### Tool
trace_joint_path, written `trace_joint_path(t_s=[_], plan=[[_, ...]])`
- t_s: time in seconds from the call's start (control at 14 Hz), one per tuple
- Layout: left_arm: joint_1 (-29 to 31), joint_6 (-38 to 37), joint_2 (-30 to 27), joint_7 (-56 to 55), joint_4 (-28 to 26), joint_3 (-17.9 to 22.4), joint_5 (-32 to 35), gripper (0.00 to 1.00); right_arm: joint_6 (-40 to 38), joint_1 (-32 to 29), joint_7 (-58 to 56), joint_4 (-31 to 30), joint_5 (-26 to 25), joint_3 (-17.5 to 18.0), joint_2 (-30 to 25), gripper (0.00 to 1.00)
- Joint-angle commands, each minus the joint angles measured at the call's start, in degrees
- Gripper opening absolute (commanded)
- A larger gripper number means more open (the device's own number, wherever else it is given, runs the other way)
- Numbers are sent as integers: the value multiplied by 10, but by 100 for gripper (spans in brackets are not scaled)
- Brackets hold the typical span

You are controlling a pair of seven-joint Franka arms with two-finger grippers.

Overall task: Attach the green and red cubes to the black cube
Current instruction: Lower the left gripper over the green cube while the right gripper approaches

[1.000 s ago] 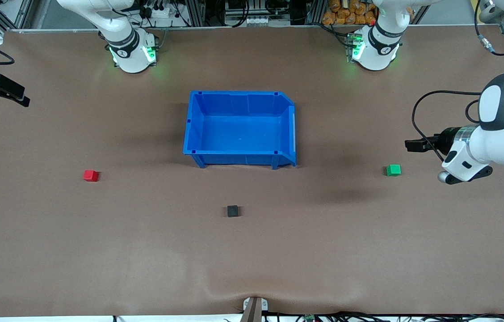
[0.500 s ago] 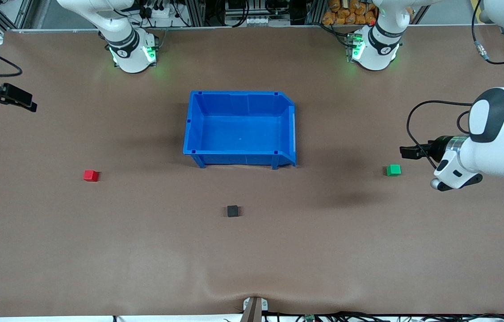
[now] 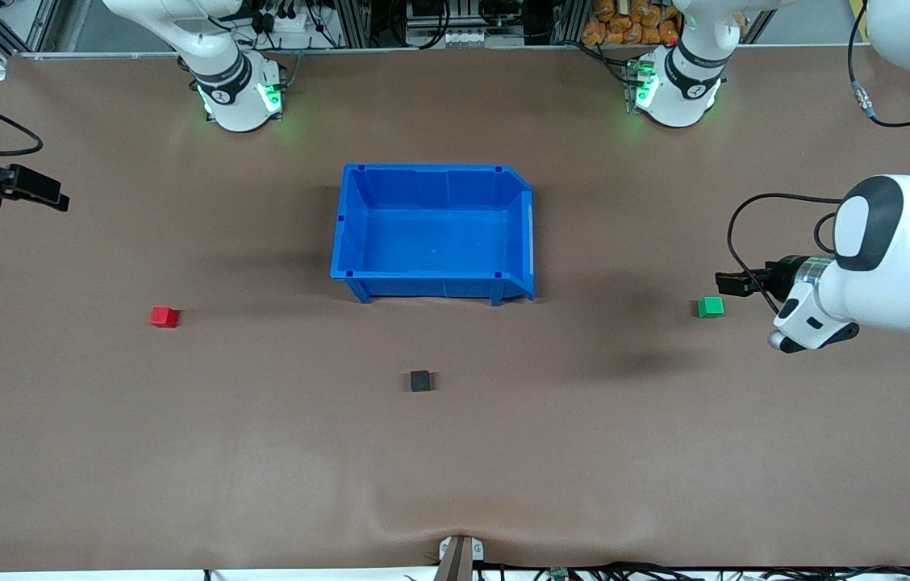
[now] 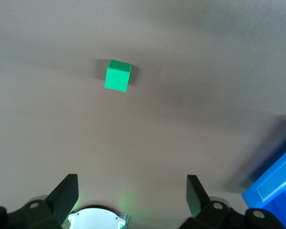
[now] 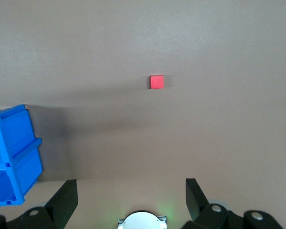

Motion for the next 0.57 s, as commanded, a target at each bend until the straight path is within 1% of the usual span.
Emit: trace_joint_path(t_s=[0.0, 0.21, 0.5], plan=[[-3, 8, 9, -7, 6, -1, 13, 100, 0, -10, -2, 6, -9, 3, 8, 100], [-3, 13, 13, -7, 6, -2, 13, 100, 12, -23, -2, 6, -4, 3, 14, 100], [-2, 25, 21, -6, 3, -2, 16, 100, 24, -16, -1, 5, -3, 4, 28, 100]])
